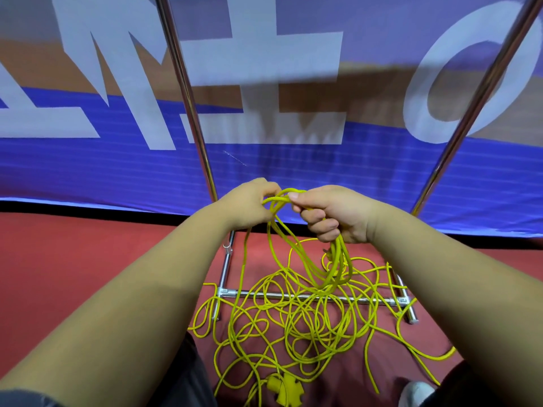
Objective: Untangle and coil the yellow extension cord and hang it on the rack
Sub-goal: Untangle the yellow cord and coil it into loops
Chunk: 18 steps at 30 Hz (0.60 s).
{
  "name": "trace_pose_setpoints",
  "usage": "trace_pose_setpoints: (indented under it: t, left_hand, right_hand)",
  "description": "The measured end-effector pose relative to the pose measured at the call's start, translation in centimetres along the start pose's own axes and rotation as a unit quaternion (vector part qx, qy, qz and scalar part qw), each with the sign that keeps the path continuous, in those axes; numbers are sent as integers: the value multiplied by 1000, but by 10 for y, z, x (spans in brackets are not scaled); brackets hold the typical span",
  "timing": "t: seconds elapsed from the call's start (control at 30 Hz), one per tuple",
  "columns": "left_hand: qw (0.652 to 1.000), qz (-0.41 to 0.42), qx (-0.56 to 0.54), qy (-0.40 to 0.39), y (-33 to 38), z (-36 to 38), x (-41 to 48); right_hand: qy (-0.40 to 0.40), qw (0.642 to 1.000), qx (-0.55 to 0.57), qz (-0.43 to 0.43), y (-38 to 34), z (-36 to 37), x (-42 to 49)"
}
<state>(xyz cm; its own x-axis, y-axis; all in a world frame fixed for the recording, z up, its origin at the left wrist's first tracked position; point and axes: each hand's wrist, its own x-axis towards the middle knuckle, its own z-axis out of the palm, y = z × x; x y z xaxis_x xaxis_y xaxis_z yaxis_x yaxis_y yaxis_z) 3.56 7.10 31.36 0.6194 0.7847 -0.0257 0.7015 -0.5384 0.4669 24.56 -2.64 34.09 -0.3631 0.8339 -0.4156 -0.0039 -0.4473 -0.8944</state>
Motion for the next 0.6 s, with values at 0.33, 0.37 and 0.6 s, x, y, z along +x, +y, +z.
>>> trace_pose_setpoints:
  t: [0.33, 0.37, 0.6]
  left_hand:
    - [998, -35, -30, -34, 3, 6, -3]
    - [998, -37, -18, -44, 3, 4, -3]
    - [996, -15, 13, -89, -4, 1, -2]
  right_hand:
    - [19, 1000, 4, -12, -6, -7, -8]
    - [32, 999, -8, -6, -6, -7, -9]
    - [63, 995, -76, -8, 1, -13, -14]
